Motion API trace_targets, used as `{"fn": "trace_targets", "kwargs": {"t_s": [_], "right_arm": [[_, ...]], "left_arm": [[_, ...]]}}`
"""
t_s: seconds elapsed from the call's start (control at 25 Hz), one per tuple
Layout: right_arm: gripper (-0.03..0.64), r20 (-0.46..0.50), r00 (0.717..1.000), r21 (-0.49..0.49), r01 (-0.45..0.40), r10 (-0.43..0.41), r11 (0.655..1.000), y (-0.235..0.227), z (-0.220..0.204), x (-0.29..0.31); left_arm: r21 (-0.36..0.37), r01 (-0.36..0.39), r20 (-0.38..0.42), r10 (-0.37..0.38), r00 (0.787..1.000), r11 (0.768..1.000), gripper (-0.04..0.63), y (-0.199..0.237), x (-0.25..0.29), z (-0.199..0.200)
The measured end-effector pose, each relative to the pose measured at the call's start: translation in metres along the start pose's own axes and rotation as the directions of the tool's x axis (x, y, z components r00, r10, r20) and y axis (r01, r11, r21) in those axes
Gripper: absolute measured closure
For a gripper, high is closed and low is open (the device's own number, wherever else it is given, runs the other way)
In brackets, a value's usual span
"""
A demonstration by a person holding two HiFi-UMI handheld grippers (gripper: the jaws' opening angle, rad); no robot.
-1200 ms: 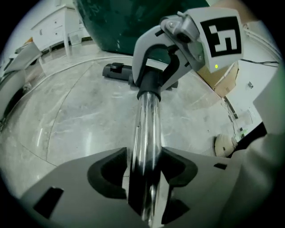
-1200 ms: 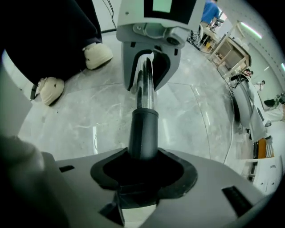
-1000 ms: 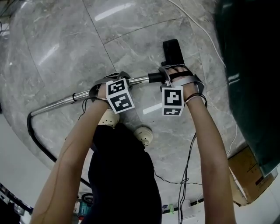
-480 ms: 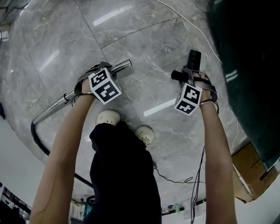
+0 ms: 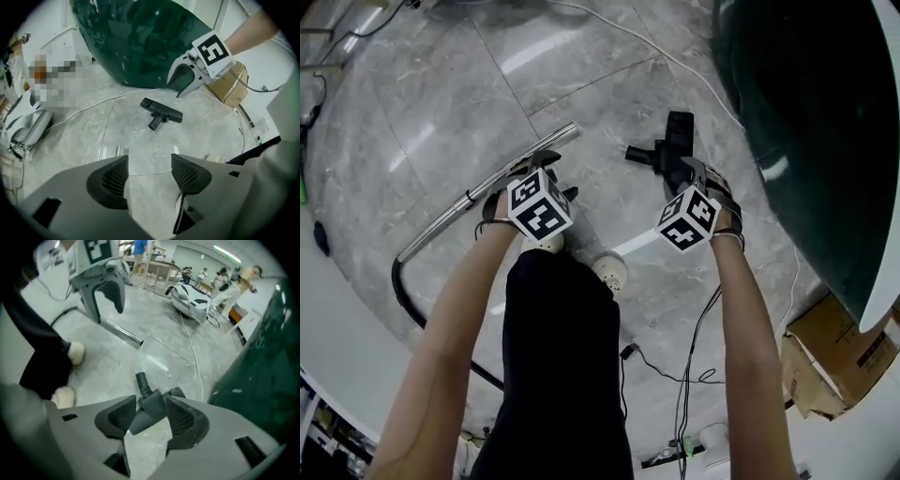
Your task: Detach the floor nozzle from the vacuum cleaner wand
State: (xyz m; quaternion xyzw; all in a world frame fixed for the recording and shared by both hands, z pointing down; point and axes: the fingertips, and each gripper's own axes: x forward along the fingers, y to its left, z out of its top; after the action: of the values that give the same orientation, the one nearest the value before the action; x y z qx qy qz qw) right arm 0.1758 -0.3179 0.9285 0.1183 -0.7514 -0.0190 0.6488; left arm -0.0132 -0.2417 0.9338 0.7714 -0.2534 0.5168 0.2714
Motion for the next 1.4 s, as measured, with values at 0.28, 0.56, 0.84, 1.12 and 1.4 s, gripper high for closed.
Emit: {"fn": "trace_targets", "kwargs": {"t_s": [0.28,0.56,0.84,1.12,1.4], "right_arm": [[0.597,0.208,0.976,0.393,-0.144,0.065,0.908,0.011,0.036,-0.095],[0.601,0.447,0.885,0.705,-0.258,-0.131,0.661,0.023,0.061,-0.200],[0.601,0.495,0.771,0.848,-0.328,-0.401,0.417,0.022,0.057,-0.269],[0.601,0.442,0.751,0.888,-0.288,-0.490,0.360,0.010,0.054,-0.292],[0.601,0.441,0.750,0.886,-0.278,-0.493,0.370,-0.009,0.073,-0.289]], "left_arm": [[-0.082,-0.085,0.153,0.097,0.983,0.993,0.584,-0.029,-0.096,0.030],[-0.273,-0.067,0.383,0.173,0.908,0.960,0.584,-0.051,-0.180,0.055],[-0.326,-0.047,0.489,0.211,0.846,0.944,0.584,-0.056,-0.214,0.071],[-0.344,-0.041,0.439,0.199,0.876,0.938,0.584,-0.062,-0.214,0.052],[-0.344,-0.015,0.419,0.167,0.892,0.939,0.584,-0.063,-0.205,0.042]]}}
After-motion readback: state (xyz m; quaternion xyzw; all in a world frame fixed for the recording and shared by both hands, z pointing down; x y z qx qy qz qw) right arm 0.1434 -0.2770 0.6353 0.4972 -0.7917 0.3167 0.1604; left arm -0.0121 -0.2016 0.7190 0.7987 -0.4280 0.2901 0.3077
